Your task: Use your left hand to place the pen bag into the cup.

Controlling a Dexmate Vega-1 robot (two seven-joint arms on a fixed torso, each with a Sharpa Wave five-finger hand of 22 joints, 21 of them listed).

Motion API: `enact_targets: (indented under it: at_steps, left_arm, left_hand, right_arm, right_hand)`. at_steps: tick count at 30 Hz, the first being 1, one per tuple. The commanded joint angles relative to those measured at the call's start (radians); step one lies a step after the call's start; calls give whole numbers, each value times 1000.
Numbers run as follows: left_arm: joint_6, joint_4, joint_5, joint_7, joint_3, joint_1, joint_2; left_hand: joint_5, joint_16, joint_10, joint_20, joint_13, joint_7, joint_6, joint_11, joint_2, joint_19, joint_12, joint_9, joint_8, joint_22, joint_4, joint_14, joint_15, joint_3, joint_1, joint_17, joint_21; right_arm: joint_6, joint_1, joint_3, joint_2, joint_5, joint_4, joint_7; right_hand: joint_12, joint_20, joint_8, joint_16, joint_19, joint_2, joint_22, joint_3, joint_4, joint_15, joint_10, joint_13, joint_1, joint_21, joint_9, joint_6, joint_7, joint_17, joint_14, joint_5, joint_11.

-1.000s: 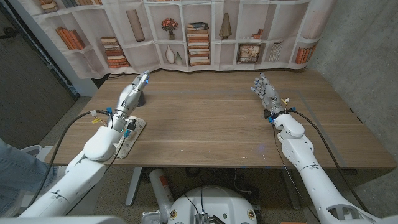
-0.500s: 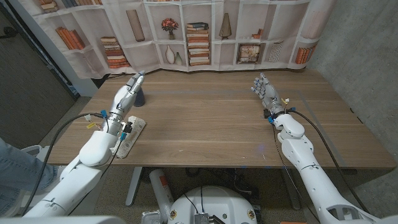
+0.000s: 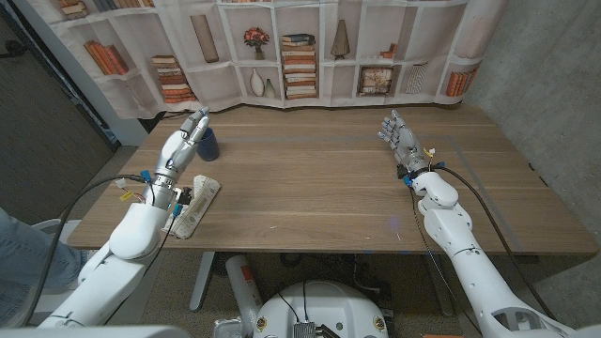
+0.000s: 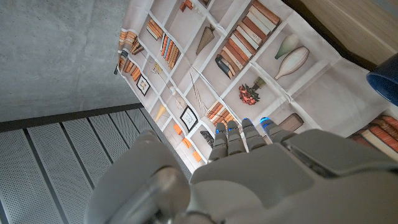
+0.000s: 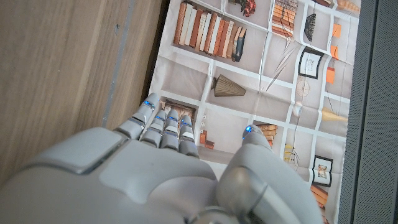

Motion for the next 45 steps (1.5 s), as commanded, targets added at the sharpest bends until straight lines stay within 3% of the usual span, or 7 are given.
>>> enact_targets:
  at_steps: [1, 8, 11, 16, 26, 45]
  left_arm:
    - [22, -28, 79, 25, -56, 34, -39]
    - [33, -41, 125, 31, -75, 47, -47]
    - [29, -40, 141, 26, -83, 51, -44]
    - [0, -27, 136, 25, -89, 49, -60]
    - [4, -44, 176, 36, -123, 80, -83]
    - [53, -111, 348, 108, -181, 145, -137]
  left_hand:
    - [8, 6, 9, -4, 1, 2, 13, 1, 1, 6, 4, 2, 4, 2, -7, 9, -2, -2, 15, 2, 3]
    - [9, 6, 16, -6, 1, 2, 24, 0, 3, 12, 4, 2, 6, 2, -9, 16, -2, -2, 19, 2, 4]
    - [10, 6, 17, -6, 1, 2, 25, -1, 3, 13, 4, 2, 5, 2, -10, 17, -3, -2, 20, 2, 4]
    - [11, 5, 17, -6, 1, 0, 27, 0, 3, 14, 3, 2, 4, 2, -11, 18, -4, -3, 23, 2, 3]
    - [13, 6, 26, -5, 2, 0, 39, -7, 2, 19, 3, 2, 6, 2, -14, 31, -7, -5, 28, 2, 2]
    - [19, 5, 45, -2, 2, -4, 68, -9, 3, 32, 5, 2, 11, 2, -19, 45, -10, -7, 38, 3, 3]
  right_arm:
    - [-6, -3, 1, -4, -4, -10, -4]
    - [4, -3, 2, -6, -5, -7, -1]
    - [8, -5, 3, -4, -7, -11, -7]
    - [9, -9, 6, -1, -4, -17, -17]
    - [15, -13, 9, 6, 8, -16, -14]
    - [21, -2, 6, 12, 9, 3, -8]
  right_hand:
    - [-5, -14, -6, -2, 12, 9, 5, 4, -7, 0, 8, 3, 4, -3, 4, 8, -3, 2, 10, -1, -2]
    - [-5, -14, -6, -2, 14, 9, 5, 3, -8, -2, 8, 3, 4, -6, 4, 9, -3, 2, 12, -1, -2]
    - [-2, -16, -3, -1, 17, 9, 5, 2, -10, -12, 19, 3, 5, -11, 4, 18, -12, 2, 17, -1, -25]
    - [-1, -20, -1, 0, 18, 8, 5, 2, -12, -19, 24, 3, 6, -16, 4, 27, -21, 1, 22, -1, -36]
    - [-2, -20, -3, -3, 16, 10, 5, 0, -13, -11, 25, 3, 5, -25, 4, 25, -10, 2, 19, -1, -16]
    - [-4, -20, -4, -3, 19, 10, 5, -2, -14, -9, 25, 3, 4, -34, 4, 28, -8, 2, 20, 0, -14]
